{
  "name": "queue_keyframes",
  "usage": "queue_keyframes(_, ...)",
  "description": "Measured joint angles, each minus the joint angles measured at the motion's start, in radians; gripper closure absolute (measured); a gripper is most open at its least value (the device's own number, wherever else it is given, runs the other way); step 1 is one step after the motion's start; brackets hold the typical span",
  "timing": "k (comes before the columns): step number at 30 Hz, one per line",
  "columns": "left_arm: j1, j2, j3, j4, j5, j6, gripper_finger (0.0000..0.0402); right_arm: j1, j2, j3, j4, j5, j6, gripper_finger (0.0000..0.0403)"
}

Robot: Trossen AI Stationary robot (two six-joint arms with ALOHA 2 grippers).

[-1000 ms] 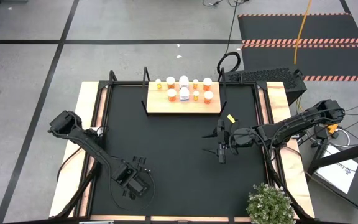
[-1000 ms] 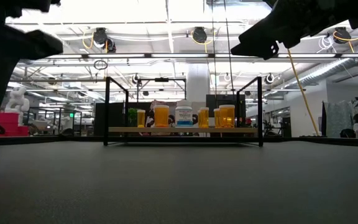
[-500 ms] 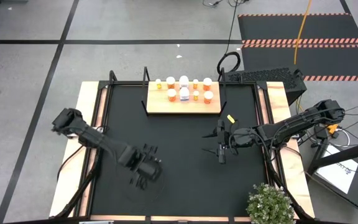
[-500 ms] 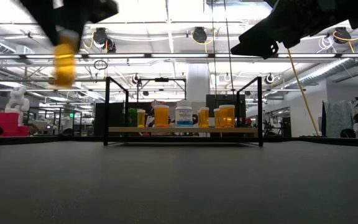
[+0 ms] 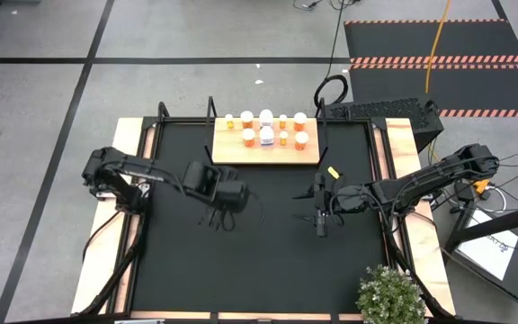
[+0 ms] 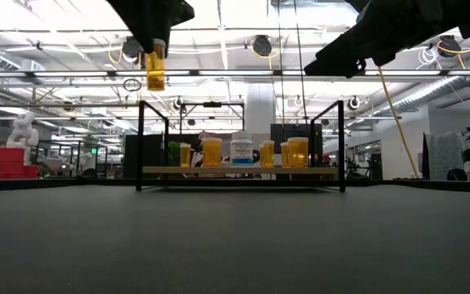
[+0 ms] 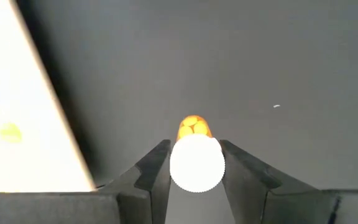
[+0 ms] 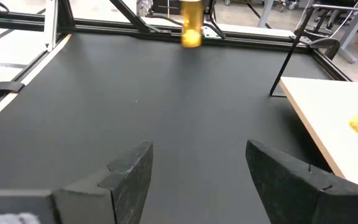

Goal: Pick and place medicine bottles onto shelf by color
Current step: Put the small orange pill bottle aligned with the other small orange pill bottle on the shelf

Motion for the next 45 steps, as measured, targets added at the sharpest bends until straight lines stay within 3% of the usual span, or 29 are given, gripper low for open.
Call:
queue_keyframes(18, 0.488, 0.0, 0.123, 0.003, 0.002, 0.271, 0.0273, -0.002, 0.0, 0.0, -0.001, 0.032, -0.047, 0.0152)
queue_keyframes(25, 0.645, 0.0, 0.123, 0.042, 0.088, 0.28, 0.0273, -0.026, 0.0, 0.0, -0.002, 0.031, -0.056, 0.0152)
queue_keyframes(36, 0.719, 0.011, 0.123, 0.094, 0.09, 0.237, 0.0273, -0.048, 0.0, 0.0, -0.002, 0.031, -0.06, 0.0152)
queue_keyframes(45, 0.72, 0.13, 0.122, 0.092, 0.106, 0.277, 0.0273, -0.048, 0.0, 0.0, -0.005, 0.03, -0.068, 0.0152)
